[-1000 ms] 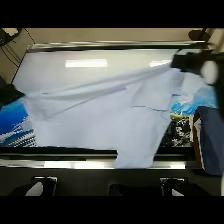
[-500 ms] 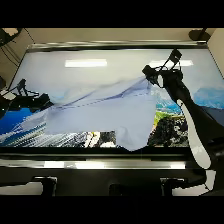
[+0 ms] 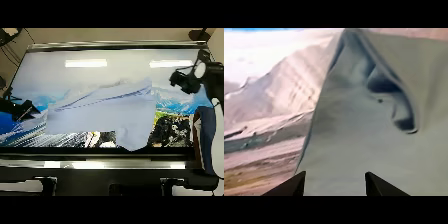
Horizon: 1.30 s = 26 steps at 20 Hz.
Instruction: Fold the shirts.
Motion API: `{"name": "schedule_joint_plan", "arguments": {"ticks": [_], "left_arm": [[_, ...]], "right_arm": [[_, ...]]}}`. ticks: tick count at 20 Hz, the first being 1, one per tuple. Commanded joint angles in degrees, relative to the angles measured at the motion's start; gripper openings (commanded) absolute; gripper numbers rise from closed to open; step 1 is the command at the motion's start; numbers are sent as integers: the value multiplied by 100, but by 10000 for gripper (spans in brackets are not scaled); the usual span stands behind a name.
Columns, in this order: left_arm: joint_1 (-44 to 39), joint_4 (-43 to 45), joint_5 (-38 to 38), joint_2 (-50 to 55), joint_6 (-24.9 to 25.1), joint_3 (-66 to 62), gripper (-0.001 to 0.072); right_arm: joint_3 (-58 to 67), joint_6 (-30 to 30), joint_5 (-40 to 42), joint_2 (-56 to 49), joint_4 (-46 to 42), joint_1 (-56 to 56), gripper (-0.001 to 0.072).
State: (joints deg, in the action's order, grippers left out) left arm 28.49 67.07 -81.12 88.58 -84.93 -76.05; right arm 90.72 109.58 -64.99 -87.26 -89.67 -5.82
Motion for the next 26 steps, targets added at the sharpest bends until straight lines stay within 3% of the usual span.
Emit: {"name": "schedule_joint_plan", "arguments": {"ticks": [1, 4, 12, 13, 15, 16, 18, 21, 26], "left_arm": [[262, 435, -739, -2, 216, 562, 455], [225, 435, -396, 7, 481, 1202, 454], [101, 190, 498, 107, 612, 1705, 440], [101, 190, 586, 107, 608, 1705, 357], [96, 188, 686, 107, 605, 1707, 277], [94, 166, 699, 107, 601, 1707, 167], [94, 52, 710, 105, 614, 1707, 42], [96, 26, 702, 57, 623, 1705, 42], [96, 22, 549, -107, 872, 1705, 42]], "right_arm": [[-238, -1648, -1735, 85, 992, -629, 534], [-417, -1858, -1790, 83, 1169, -623, 535], [-428, -1899, -1727, 61, 1279, -623, 534], [-428, -1899, -1773, 61, 1279, -623, 534], [-439, -1923, -1895, 61, 1296, -623, 533], [-505, -1991, -1967, 63, 1305, -623, 534], [-859, -2057, -2072, 68, 1325, -584, 534], [-1823, -2203, -1891, 68, 1731, -223, 539], [-2929, -2194, -474, 48, 2535, 127, 533]]}}
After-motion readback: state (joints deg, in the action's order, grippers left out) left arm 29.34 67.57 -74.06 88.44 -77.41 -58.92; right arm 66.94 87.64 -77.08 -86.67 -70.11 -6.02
